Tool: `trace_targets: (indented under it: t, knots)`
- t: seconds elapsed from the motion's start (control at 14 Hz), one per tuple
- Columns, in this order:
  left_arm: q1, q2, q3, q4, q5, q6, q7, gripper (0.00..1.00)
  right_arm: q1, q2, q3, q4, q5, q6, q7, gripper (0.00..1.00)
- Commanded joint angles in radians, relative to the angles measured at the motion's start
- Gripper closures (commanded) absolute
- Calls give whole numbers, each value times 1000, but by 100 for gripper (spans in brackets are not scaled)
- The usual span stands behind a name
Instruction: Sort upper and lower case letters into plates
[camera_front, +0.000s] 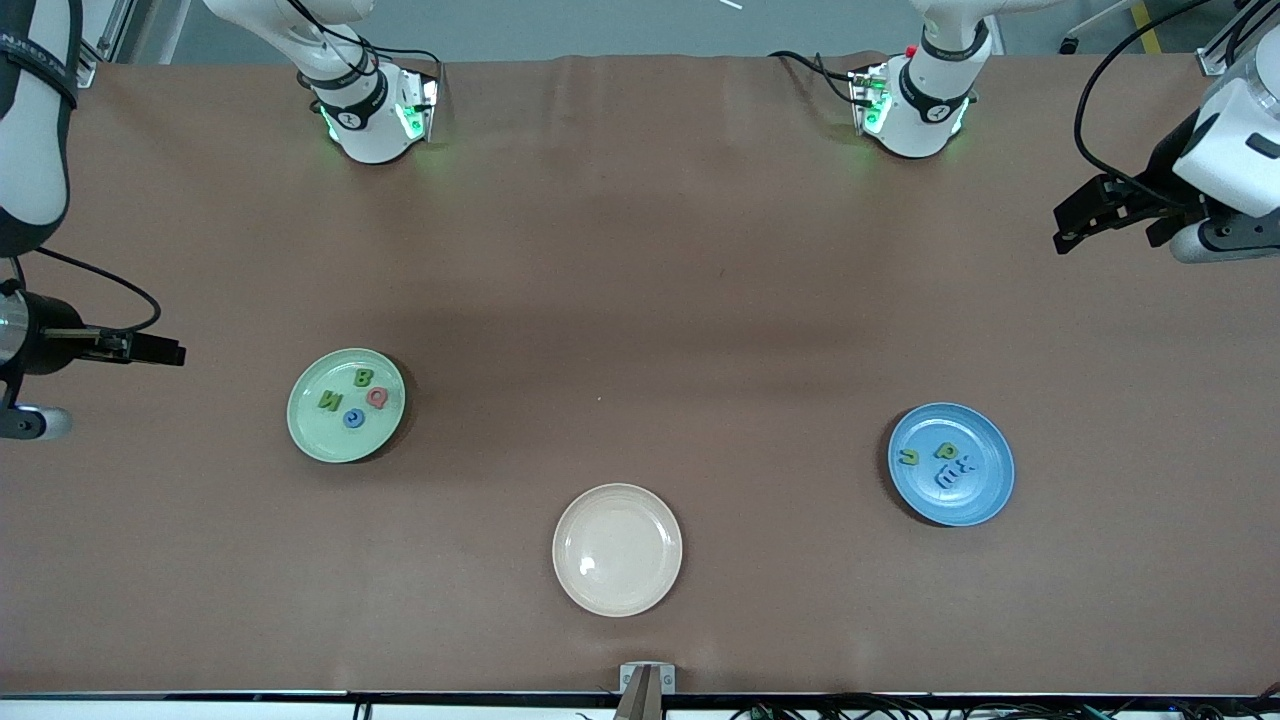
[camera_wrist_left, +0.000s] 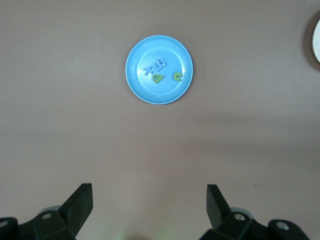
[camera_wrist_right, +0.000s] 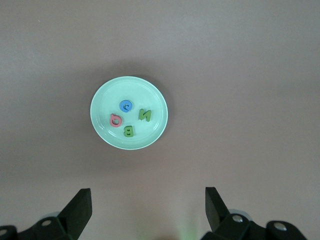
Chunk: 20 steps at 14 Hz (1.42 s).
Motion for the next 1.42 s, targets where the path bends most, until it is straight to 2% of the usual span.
trace_targets:
  t: [0.0,0.36,0.71,1.35]
  knots:
    - [10,-32,6,-32,-18,7,21,0,-26,-118,7,-134,42,30,-16,0]
    - [5,-33,5,-24,-15,7,21,0,-5,-309,6,-373,42,160,-17,0]
    - [8,-38,5,-26,-15,7,21,0,26,-391,1,-424,34,154,-17,0]
    - [5,-7,3,-4,-12,40,21,0,17,-486,1,-467,32,156,-19,0]
